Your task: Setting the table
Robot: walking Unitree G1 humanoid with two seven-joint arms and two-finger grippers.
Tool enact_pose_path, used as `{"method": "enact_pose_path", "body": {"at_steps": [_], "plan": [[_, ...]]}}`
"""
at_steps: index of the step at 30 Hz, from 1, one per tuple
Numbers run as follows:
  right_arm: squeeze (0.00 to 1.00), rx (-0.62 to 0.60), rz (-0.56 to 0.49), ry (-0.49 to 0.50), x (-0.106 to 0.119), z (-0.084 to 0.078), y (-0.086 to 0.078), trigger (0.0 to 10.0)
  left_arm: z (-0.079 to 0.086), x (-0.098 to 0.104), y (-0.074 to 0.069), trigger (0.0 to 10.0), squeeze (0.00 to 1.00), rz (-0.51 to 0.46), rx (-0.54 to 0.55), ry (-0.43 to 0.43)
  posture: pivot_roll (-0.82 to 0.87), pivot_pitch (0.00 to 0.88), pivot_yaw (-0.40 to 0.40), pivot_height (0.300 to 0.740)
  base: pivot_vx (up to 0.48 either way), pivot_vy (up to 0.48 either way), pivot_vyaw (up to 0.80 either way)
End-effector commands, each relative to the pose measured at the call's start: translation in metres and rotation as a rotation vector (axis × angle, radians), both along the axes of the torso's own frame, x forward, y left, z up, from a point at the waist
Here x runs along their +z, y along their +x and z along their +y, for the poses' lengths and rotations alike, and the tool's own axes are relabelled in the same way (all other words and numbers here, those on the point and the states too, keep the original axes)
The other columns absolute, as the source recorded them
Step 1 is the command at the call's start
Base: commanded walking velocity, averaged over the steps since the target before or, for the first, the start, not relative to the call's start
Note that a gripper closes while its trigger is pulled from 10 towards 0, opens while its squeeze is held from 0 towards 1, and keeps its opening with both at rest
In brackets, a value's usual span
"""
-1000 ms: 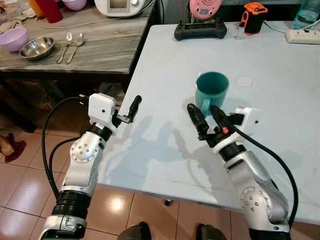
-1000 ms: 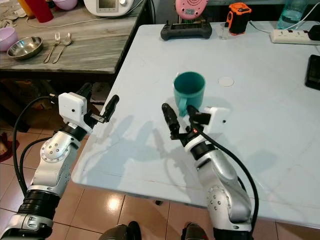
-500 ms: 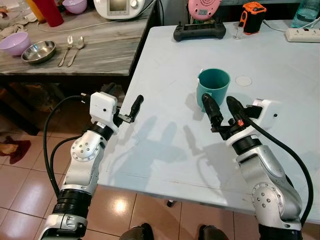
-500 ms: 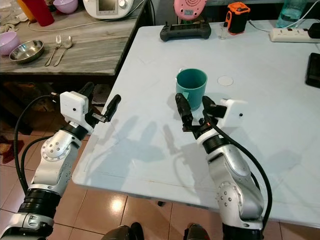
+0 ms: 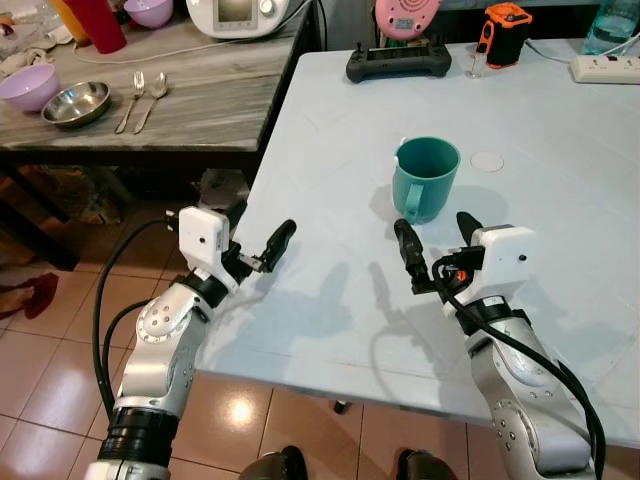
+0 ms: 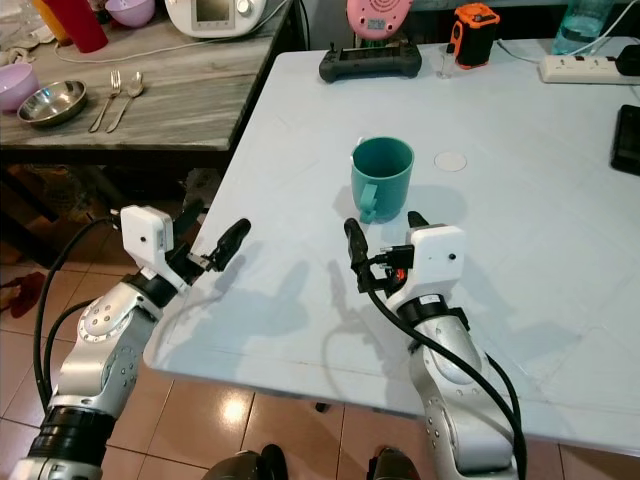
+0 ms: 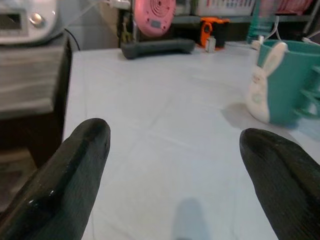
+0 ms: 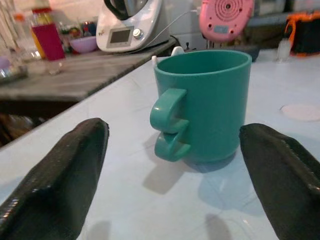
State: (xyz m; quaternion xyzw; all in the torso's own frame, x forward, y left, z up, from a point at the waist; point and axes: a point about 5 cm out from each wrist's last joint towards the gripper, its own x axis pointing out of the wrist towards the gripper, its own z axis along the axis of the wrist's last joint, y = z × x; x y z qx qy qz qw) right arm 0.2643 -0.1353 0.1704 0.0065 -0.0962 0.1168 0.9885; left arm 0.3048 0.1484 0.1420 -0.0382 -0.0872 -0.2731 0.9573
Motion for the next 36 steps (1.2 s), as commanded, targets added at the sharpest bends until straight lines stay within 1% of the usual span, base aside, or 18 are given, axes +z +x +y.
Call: {"method": "enact_pose_path", "body": {"at_steps": [1, 3, 5, 9, 10, 12, 13, 14, 16, 17, 18, 22, 25, 26, 31, 36], "plan": [[0.00, -0.005, -0.006, -0.040, -0.003, 0.004, -0.002, 10.0, 0.002, -0.005, -0.006, 10.0, 0.00, 0.023, -0.019, 0.025, -0.17, 0.167, 0.124, 0.740, 0.000, 0.000, 0.00], [0.00, -0.021, -0.006, -0.060, -0.006, 0.005, -0.001, 10.0, 0.004, -0.011, -0.011, 10.0, 0.00, 0.039, -0.006, 0.042, -0.17, 0.167, 0.118, 0.740, 0.000, 0.000, 0.00], [0.00, -0.027, -0.006, -0.063, -0.007, 0.005, -0.001, 10.0, 0.004, -0.013, -0.012, 10.0, 0.00, 0.044, -0.003, 0.044, -0.17, 0.168, 0.116, 0.740, 0.000, 0.000, 0.00], [0.00, -0.036, 0.007, -0.069, -0.013, 0.010, 0.003, 10.0, 0.004, -0.019, -0.014, 10.0, 0.00, 0.058, 0.019, 0.047, -0.17, 0.170, 0.109, 0.740, 0.000, 0.000, 0.00], [0.00, -0.031, 0.010, -0.074, -0.015, 0.014, 0.005, 10.0, 0.004, -0.020, -0.015, 10.0, 0.00, 0.063, 0.021, 0.044, -0.17, 0.170, 0.108, 0.740, 0.000, 0.000, 0.00], [0.00, -0.026, 0.012, -0.078, -0.016, 0.017, 0.007, 10.0, 0.003, -0.020, -0.015, 10.0, 0.00, 0.067, 0.021, 0.041, -0.16, 0.170, 0.108, 0.740, 0.000, 0.000, 0.00], [0.00, -0.027, 0.016, -0.084, -0.017, 0.020, 0.010, 10.0, 0.002, -0.020, -0.015, 10.0, 0.00, 0.073, 0.020, 0.034, -0.16, 0.171, 0.107, 0.740, 0.000, 0.000, 0.00], [0.00, -0.035, 0.022, -0.091, -0.018, 0.024, 0.016, 10.0, -0.002, -0.020, -0.016, 10.0, 0.00, 0.085, -0.005, 0.009, -0.16, 0.173, 0.107, 0.740, 0.000, 0.000, 0.00], [0.00, -0.038, 0.018, -0.095, -0.016, 0.028, 0.021, 10.0, -0.008, -0.016, -0.018, 10.0, 0.00, 0.081, -0.073, -0.025, -0.15, 0.173, 0.107, 0.740, 0.000, 0.000, 0.00], [0.00, -0.038, 0.018, -0.095, -0.016, 0.028, 0.022, 10.0, -0.008, -0.016, -0.018, 10.0, 0.00, 0.081, -0.080, -0.028, -0.15, 0.173, 0.107, 0.740, 0.000, 0.000, 0.00], [0.00, -0.044, 0.015, -0.094, -0.016, 0.029, 0.025, 10.0, -0.011, -0.015, -0.020, 10.0, 0.00, 0.083, -0.110, -0.033, -0.15, 0.172, 0.105, 0.740, 0.000, 0.000, 0.00], [0.00, -0.068, 0.014, -0.101, -0.015, 0.031, 0.033, 10.0, -0.016, -0.012, -0.022, 10.0, 0.00, 0.084, -0.174, -0.027, -0.14, 0.174, 0.109, 0.740, 0.000, 0.000, 0.00], [0.00, -0.081, 0.023, -0.096, -0.015, 0.031, 0.037, 10.0, -0.015, -0.013, -0.023, 10.0, 0.00, 0.083, -0.176, -0.019, -0.14, 0.176, 0.112, 0.740, 0.000, 0.000, 0.00], [0.00, -0.088, 0.025, -0.091, -0.015, 0.033, 0.041, 10.0, -0.015, -0.013, -0.023, 10.0, 0.00, 0.087, -0.178, -0.016, -0.15, 0.178, 0.114, 0.740, 0.000, 0.000, 0.00], [0.00, -0.102, 0.020, -0.090, -0.012, 0.039, 0.049, 10.0, -0.018, -0.013, -0.023, 10.0, 0.00, 0.091, -0.192, -0.013, -0.14, 0.178, 0.117, 0.740, 0.000, 0.000, 0.00], [0.00, -0.140, 0.009, -0.089, -0.010, 0.037, 0.052, 10.0, -0.019, -0.012, -0.025, 10.0, 0.00, 0.092, -0.201, -0.013, -0.14, 0.177, 0.119, 0.740, 0.000, 0.000, 0.00]]}}
